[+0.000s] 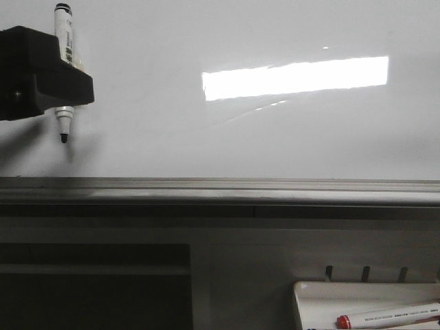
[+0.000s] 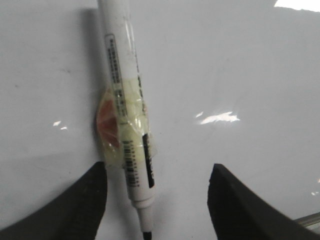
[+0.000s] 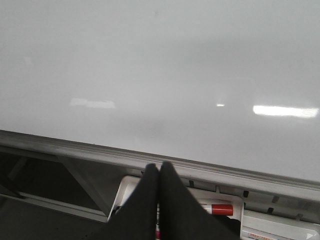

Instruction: Write number 2 on whiteboard

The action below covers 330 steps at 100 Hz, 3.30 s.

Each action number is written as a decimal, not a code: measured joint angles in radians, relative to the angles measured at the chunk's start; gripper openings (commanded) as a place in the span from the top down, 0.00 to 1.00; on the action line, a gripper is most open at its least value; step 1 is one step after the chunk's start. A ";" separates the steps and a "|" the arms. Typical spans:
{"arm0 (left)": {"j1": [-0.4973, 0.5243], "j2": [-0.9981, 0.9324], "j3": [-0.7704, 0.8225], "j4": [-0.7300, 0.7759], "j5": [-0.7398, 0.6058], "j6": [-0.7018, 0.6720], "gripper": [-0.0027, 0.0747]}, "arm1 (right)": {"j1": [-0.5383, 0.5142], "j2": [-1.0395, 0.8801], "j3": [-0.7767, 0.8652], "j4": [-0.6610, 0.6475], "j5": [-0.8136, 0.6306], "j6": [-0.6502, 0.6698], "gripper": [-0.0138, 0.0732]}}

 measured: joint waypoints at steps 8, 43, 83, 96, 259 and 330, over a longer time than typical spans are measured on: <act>0.000 0.021 -0.007 -0.002 0.000 0.000 0.45 | 0.000 0.000 0.000 0.000 0.000 0.000 0.91; 0.000 0.074 -0.013 -0.068 -0.017 0.000 0.54 | 0.000 0.000 0.000 0.001 -0.006 0.000 0.91; -0.005 0.108 -0.023 -0.068 -0.048 0.000 0.99 | 0.000 0.000 0.000 0.001 -0.008 0.000 0.91; -0.005 0.108 -0.023 -0.020 -0.029 0.000 0.99 | 0.000 0.001 0.000 0.013 0.013 0.000 0.91; -0.005 -0.194 0.065 1.230 0.128 0.011 0.99 | 0.761 0.750 -0.298 0.256 -0.376 -0.492 0.93; -0.001 -0.482 0.067 0.989 0.271 0.012 0.43 | 0.694 0.750 -0.298 0.258 -0.465 -0.494 0.92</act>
